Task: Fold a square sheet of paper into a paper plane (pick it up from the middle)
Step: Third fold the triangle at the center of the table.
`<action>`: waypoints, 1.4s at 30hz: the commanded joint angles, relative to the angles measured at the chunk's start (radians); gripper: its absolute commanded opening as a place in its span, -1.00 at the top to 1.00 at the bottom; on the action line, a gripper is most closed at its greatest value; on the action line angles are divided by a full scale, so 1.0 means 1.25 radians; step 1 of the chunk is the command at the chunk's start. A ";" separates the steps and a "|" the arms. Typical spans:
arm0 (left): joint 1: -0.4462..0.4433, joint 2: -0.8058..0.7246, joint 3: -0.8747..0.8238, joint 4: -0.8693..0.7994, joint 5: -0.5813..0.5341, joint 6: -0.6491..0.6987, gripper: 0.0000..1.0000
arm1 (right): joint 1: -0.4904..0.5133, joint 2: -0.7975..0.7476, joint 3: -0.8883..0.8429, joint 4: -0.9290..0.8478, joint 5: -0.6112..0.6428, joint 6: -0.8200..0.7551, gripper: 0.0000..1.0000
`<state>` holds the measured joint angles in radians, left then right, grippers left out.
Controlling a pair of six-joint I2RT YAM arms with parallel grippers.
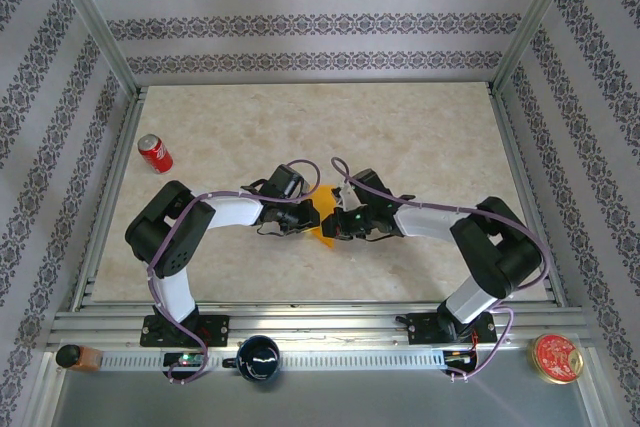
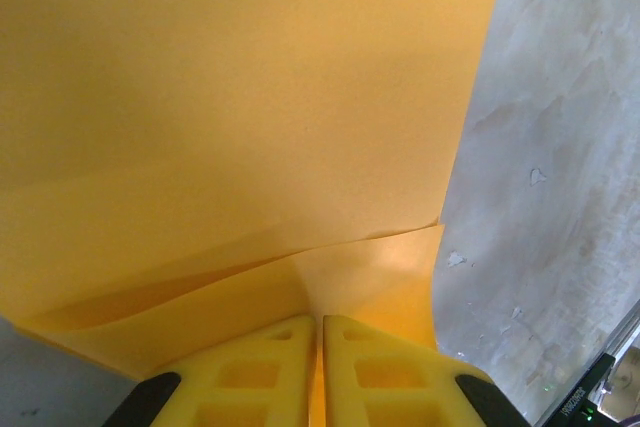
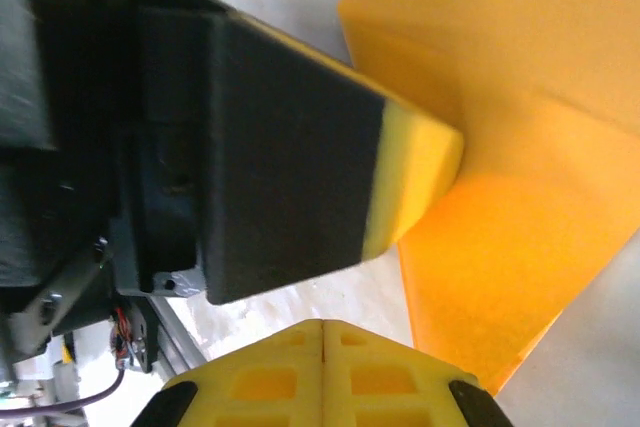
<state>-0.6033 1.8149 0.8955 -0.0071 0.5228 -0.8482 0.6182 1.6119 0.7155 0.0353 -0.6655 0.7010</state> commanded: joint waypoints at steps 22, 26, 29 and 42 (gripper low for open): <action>-0.009 0.002 -0.038 -0.019 -0.029 0.003 0.75 | -0.012 0.067 0.009 0.009 -0.057 0.027 0.89; -0.010 0.004 -0.038 -0.014 -0.027 -0.001 0.75 | -0.006 0.074 0.006 0.000 -0.064 0.020 0.89; -0.010 0.004 -0.039 -0.013 -0.029 -0.002 0.76 | -0.004 0.073 0.001 -0.005 -0.058 0.018 0.89; -0.011 0.003 -0.045 -0.007 -0.034 -0.009 0.75 | 0.003 0.074 -0.023 -0.012 -0.042 0.014 0.89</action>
<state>-0.6033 1.8091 0.8764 0.0238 0.5228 -0.8494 0.6071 1.6936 0.7055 0.0376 -0.7231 0.7338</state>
